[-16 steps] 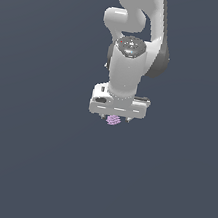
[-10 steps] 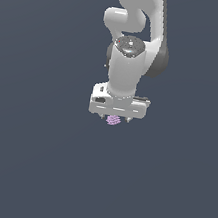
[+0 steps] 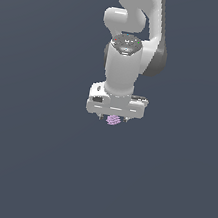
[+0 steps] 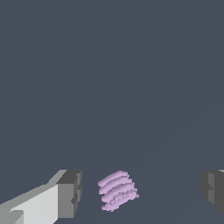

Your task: Pick up the object and move it to a goal position.

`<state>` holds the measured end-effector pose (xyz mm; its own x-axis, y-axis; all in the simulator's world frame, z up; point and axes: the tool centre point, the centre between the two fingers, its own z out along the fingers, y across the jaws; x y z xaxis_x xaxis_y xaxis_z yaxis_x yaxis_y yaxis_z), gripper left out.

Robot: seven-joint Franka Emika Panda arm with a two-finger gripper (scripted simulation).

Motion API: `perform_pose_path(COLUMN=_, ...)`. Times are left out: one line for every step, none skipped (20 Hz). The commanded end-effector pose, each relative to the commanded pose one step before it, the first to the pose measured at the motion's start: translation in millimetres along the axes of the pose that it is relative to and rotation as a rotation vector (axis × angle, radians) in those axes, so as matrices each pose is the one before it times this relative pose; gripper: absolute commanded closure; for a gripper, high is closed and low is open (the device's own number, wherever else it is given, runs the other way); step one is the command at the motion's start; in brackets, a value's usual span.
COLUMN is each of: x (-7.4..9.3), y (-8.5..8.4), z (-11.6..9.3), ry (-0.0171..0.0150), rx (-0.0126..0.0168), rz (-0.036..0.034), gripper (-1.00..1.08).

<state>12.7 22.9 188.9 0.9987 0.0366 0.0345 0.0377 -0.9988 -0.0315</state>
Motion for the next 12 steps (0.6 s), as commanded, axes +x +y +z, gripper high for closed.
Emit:
perform_pose_path(x=-0.69, y=-0.52, z=0.93, ry=-0.00071, rx=-0.00013, rz=0.00617, gripper=-0.92)
perform_pose_path(x=-0.49, y=-0.12, z=0.60, ry=-0.00019, rx=-0.00005, rz=0.00577, gripper=-0.92)
perform_pose_path(x=-0.60, y=-0.10, z=0.73, ry=-0.00022, rx=-0.00005, rz=0.00717, gripper=-0.92)
perform_pose_path(x=-0.73, y=-0.17, z=0.87, ry=-0.00029, rx=-0.00010, rz=0.00842, gripper=-0.92)
perform_pose_path(x=-0.86, y=-0.19, z=1.02, ry=-0.00038, rx=-0.00016, rz=0.00971, gripper=-0.92)
perform_pose_path(x=-0.98, y=-0.23, z=1.16, ry=-0.00045, rx=-0.00022, rz=0.01093, gripper=-0.92)
perform_pose_path(x=-1.11, y=-0.25, z=1.29, ry=-0.00051, rx=-0.00026, rz=0.01216, gripper=-0.92)
perform_pose_path(x=-1.23, y=-0.25, z=1.42, ry=-0.00055, rx=-0.00030, rz=0.01339, gripper=-0.92)
perform_pose_path(x=-1.34, y=-0.24, z=1.54, ry=-0.00058, rx=-0.00032, rz=0.01470, gripper=-0.92)
perform_pose_path(x=-1.47, y=-0.23, z=1.66, ry=-0.00060, rx=-0.00035, rz=0.01596, gripper=-0.92)
perform_pose_path(x=-1.59, y=-0.20, z=1.78, ry=-0.00064, rx=-0.00040, rz=0.01723, gripper=-0.92)
perform_pose_path(x=-1.73, y=-0.18, z=1.91, ry=-0.00068, rx=-0.00046, rz=0.01854, gripper=-0.92)
